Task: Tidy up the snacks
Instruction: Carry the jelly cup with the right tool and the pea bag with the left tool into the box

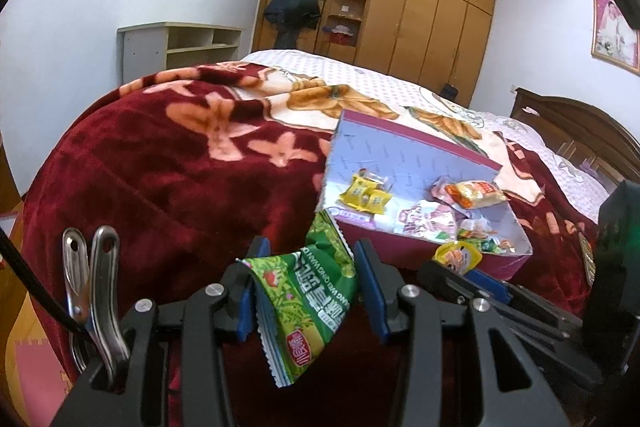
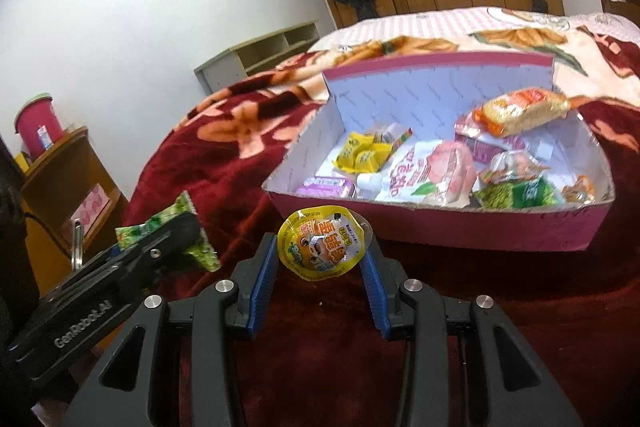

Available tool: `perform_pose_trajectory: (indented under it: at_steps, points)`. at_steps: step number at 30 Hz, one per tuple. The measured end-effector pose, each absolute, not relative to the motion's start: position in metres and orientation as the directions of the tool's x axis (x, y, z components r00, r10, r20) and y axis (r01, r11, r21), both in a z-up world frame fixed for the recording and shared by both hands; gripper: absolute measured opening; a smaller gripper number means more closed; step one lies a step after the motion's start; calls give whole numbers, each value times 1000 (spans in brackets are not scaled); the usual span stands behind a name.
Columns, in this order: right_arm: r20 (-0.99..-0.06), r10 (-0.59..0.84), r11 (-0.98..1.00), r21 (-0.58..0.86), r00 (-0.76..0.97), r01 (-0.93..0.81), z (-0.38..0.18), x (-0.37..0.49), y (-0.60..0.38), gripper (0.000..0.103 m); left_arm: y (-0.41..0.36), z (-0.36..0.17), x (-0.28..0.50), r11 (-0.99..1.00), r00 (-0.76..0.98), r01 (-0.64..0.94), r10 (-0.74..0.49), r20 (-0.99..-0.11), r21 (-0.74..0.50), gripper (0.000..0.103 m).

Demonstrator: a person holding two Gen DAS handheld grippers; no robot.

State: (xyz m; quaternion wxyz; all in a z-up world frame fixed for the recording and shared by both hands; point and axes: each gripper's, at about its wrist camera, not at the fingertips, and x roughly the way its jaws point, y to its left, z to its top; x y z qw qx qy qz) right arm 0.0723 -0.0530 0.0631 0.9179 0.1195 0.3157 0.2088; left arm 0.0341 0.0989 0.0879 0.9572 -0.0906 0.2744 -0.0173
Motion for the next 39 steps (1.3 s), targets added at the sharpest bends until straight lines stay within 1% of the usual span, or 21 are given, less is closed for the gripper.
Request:
perform_pose_trajectory:
  at_steps: [7, 15, 23, 32, 39]
  points:
    - [-502, 451, 886, 354, 739, -300, 76, 68, -67, 42, 80, 99, 45, 985, 849, 34, -117, -516, -167, 46]
    - [-484, 399, 906, 338, 778, -254, 86, 71, -94, 42, 51, 113, 62, 982, 844, 108, -174, -507, -157, 46]
    - [-477, 359, 921, 318, 802, -223, 88, 75, -119, 42, 29, 118, 80, 975, 833, 144, -210, -512, -167, 46]
    - [-474, 296, 942, 287, 829, -173, 90, 89, -143, 42, 7, 119, 114, 974, 829, 174, -225, -513, -146, 46]
    - [-477, 249, 957, 255, 843, -139, 89, 104, -157, 42, -1, 112, 142, 977, 826, 167, -212, -522, -133, 46]
